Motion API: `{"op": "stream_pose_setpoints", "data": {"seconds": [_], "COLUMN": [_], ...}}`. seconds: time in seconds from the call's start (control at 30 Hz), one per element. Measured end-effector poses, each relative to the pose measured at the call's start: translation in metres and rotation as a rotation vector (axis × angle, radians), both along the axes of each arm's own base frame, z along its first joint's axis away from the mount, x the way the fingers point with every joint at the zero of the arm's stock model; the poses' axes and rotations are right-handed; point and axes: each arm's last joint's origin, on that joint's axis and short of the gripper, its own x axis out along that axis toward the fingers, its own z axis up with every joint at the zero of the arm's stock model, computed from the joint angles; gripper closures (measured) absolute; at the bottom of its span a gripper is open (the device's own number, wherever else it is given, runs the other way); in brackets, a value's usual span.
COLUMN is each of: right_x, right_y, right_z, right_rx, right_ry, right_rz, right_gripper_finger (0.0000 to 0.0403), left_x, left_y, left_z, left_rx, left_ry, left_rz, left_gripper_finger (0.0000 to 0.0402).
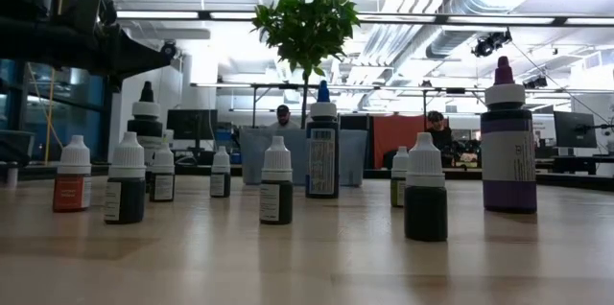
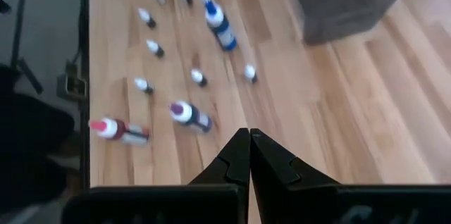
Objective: Pick & Place food coloring
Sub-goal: Put the small green food coloring bottle into the black bin
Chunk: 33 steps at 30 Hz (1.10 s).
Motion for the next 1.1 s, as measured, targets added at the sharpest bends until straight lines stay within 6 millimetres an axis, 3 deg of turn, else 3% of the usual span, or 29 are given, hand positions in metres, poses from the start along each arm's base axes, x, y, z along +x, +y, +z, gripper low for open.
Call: {"op": "stream_pose_setpoints", "data": {"seconds": [0.2, 0.37, 0.63, 0.77, 1.1], "right_x": [0.027, 0.048, 0.066, 0.069, 0.059], "right_y": [0.014, 0.036, 0.077, 0.095, 0.131], "right_z": [-0.018, -0.034, -0.056, -0.064, -0.077], "right_rx": [0.069, 0.077, 0.051, 0.037, 0.165], "right_ry": [0.192, 0.316, 0.434, 0.459, 0.465], "right_rz": [0.081, 0.153, 0.169, 0.064, -0.485], "right_gripper_finger": [0.04, 0.04, 0.04, 0.04, 0.04], "left_x": [0.0, 0.0, 0.0, 0.0, 0.0], "left_y": [0.0, 0.0, 0.0, 0.0, 0.0], "left_z": [0.0, 0.0, 0.0, 0.0, 0.0], "left_rx": [0.0, 0.0, 0.0, 0.0, 0.0], "left_ry": [0.0, 0.0, 0.0, 0.0, 0.0], "left_rz": [0.0, 0.001, 0.0, 0.001, 0.0], "left_gripper_finger": [0.0401, 0.0401, 0.0401, 0.0401, 0.0401]}}
